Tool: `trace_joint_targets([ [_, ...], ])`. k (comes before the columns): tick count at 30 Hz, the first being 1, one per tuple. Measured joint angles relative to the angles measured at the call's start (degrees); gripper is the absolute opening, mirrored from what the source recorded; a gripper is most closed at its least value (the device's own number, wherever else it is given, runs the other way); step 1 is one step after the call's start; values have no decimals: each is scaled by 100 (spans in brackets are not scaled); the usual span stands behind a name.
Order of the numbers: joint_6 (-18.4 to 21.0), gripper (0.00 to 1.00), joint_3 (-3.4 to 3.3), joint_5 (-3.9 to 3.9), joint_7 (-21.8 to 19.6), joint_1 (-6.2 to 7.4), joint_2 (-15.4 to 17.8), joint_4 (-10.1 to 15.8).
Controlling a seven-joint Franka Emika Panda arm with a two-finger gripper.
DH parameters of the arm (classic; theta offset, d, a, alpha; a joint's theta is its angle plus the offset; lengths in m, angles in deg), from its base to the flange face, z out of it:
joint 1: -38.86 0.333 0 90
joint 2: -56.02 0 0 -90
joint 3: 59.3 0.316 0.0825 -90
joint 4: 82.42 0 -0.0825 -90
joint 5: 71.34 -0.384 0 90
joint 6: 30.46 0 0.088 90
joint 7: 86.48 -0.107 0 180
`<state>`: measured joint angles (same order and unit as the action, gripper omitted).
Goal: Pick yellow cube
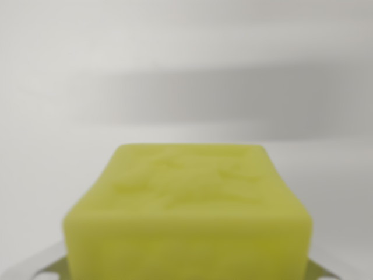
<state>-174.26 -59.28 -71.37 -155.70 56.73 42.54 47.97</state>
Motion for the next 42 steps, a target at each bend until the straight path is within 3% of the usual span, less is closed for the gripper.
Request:
trace_joint_targets([
  [42,960,0,0,0,0,0,759,-198],
])
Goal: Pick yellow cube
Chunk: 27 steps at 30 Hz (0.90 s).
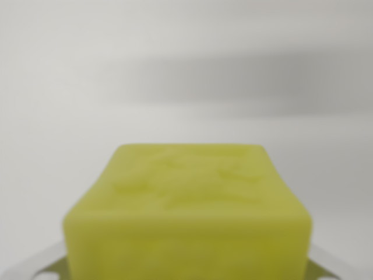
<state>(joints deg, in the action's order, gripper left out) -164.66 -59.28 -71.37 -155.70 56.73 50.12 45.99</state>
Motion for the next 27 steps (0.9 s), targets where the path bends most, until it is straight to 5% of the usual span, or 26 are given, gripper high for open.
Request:
trace_joint_targets([
  [27,570,0,0,0,0,0,352,-218],
])
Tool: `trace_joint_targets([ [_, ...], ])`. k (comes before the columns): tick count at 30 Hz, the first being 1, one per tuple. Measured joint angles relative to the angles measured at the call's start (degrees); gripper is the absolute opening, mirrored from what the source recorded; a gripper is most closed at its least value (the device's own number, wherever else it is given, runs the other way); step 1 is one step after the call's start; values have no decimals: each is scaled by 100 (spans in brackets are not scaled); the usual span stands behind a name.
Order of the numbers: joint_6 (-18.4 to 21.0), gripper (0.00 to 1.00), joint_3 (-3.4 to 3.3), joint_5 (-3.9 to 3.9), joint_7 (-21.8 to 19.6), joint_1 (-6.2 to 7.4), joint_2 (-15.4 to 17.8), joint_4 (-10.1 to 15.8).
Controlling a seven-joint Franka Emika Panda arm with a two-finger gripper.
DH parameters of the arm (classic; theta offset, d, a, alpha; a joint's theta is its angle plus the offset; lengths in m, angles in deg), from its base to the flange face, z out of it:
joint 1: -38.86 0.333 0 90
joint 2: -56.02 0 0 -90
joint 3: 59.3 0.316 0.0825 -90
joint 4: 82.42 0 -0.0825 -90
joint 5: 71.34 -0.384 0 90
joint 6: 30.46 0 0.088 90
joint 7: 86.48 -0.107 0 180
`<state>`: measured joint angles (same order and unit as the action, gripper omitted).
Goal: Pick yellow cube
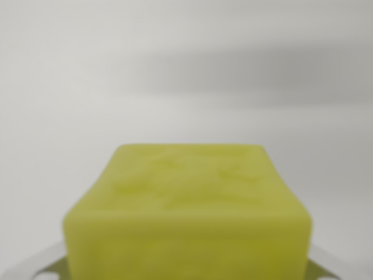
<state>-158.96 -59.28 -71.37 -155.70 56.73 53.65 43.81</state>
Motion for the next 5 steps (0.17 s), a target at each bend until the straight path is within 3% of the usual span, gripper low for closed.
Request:
trace_joint_targets([
  [5,1,0,0,0,0,0,0,-1],
])
